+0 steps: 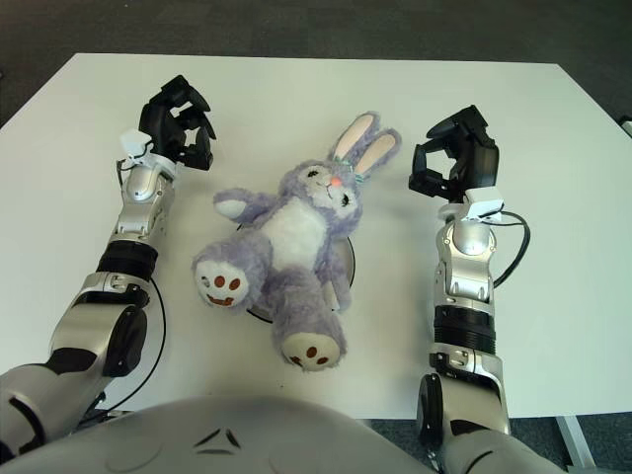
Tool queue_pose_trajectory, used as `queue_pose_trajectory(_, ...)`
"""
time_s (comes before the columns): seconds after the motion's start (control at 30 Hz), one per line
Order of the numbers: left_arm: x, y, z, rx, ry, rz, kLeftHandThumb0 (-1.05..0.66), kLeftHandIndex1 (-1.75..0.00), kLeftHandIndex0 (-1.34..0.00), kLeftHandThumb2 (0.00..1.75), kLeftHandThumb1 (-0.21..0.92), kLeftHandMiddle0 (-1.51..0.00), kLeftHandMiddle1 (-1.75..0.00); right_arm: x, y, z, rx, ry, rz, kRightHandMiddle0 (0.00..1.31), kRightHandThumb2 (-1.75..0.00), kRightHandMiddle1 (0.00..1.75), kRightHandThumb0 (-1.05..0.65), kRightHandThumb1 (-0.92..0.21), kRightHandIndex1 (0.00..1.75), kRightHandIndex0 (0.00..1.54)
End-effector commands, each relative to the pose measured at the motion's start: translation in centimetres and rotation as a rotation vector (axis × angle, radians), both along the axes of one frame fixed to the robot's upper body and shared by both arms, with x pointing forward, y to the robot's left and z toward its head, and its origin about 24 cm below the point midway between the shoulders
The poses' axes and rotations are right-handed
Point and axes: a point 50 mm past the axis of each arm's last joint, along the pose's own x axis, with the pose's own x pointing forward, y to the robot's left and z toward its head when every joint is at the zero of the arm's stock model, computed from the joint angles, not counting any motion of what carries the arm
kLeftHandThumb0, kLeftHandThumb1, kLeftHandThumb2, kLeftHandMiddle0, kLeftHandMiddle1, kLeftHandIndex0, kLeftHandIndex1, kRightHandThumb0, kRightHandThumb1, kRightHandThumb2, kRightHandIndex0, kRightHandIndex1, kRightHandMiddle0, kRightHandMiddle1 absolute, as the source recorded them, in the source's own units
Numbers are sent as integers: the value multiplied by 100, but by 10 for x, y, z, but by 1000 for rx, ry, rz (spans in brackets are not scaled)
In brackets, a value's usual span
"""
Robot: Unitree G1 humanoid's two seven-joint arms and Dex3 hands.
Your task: Put the doll into the plate.
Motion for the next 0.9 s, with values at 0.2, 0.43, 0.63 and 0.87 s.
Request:
queue_pose_trajectory(0.2, -6, 4, -7, -26, 3, 8, -1, -168, -72, 165, 1, -77, -175, -2, -3, -7, 69, 2, 12, 66, -143, 175, -1, -15, 150, 70)
queue_pose_trajectory(0.43, -11, 4, -13, -57, 16, 29, -1, -174, -67, 159, 8, -68, -175, -10, 2, -13, 102, 56, 15, 67, -149, 175, -1, -11, 153, 74)
queue_pose_trajectory(0.63, -18, -1, -21, -99, 33, 12, -1, -159, -77, 173, -9, -91, -175, -20, 12, -15, 168, 143, 14, 65, -158, 175, -1, -5, 159, 81)
queue_pose_trajectory(0.87, -23, -2, -26, -103, 52, 22, -1, -168, -71, 174, -8, -91, -175, -23, 13, -15, 215, 214, -10, 63, -161, 175, -1, -3, 164, 83)
